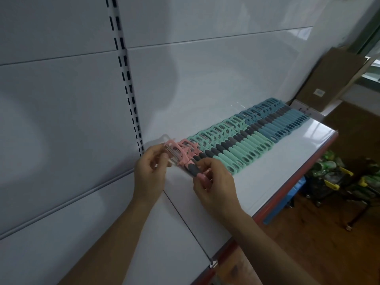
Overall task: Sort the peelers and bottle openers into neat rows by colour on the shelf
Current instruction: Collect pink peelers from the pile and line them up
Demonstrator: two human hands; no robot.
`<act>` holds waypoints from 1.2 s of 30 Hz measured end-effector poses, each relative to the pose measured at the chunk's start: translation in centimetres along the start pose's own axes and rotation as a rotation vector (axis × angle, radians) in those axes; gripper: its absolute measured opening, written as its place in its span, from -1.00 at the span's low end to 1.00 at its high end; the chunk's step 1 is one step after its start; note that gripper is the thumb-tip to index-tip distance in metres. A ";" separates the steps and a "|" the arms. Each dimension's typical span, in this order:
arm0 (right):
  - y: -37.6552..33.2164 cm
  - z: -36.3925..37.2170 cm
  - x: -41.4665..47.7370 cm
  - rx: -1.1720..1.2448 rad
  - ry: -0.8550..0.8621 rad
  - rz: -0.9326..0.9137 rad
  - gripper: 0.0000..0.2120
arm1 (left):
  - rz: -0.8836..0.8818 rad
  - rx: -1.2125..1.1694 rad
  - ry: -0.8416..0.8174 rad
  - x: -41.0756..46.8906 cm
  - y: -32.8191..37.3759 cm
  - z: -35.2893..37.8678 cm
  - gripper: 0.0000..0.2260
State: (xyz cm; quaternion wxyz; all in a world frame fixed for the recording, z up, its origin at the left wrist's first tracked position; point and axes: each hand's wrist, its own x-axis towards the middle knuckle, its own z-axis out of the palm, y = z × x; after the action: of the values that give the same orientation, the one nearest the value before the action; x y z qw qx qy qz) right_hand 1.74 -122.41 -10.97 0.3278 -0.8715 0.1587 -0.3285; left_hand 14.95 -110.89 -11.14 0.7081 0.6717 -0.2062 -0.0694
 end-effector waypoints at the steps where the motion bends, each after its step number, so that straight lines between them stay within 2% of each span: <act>1: 0.2 0.0 0.0 -0.044 0.011 -0.020 -0.79 | -0.009 0.010 0.064 0.3 -0.4 -0.3 -0.82; 4: 0.8 0.3 0.2 -0.143 0.015 -0.077 -0.81 | -0.059 0.027 0.163 0.9 -1.6 -1.2 -0.80; 8: 1.0 1.4 0.4 -0.289 -0.055 -0.163 -0.83 | -0.038 0.181 0.181 0.4 -1.7 -1.2 -0.83; 11: 1.3 2.3 0.5 -0.323 -0.093 -0.161 -0.83 | 0.053 0.371 0.133 0.0 -1.5 -0.9 -0.83; 15: 1.2 2.7 0.6 -0.327 -0.092 -0.142 -0.65 | 0.146 0.634 0.007 0.4 -2.8 -0.5 -0.89; 19: 1.2 2.5 0.5 -0.342 -0.122 -0.148 -0.65 | 0.223 0.767 -0.041 0.5 -3.6 -0.3 -0.87; 25: 1.6 1.4 0.0 -0.281 -0.027 -0.158 -0.87 | 0.227 0.864 -0.074 0.4 -3.5 0.0 -0.62; 30: 1.5 -1.4 0.0 -0.291 -0.012 -0.021 -0.68 | 0.192 0.908 -0.089 0.2 -3.3 0.2 -0.54; 33: 2.9 -2.5 -0.4 -0.425 -0.098 0.044 -0.86 | 0.196 0.913 -0.092 0.1 -3.2 0.2 -0.50; 36: 3.8 -2.5 -0.9 -0.437 -0.091 0.080 -0.86 | 0.192 1.000 -0.128 -0.1 -2.9 0.4 -0.34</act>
State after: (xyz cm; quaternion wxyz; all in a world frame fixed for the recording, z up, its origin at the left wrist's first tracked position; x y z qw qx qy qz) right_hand -0.84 -125.92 -12.51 0.1507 -0.9288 0.2454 -0.2332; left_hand 15.23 -111.45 -14.00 0.2895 0.9007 -0.3179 0.0621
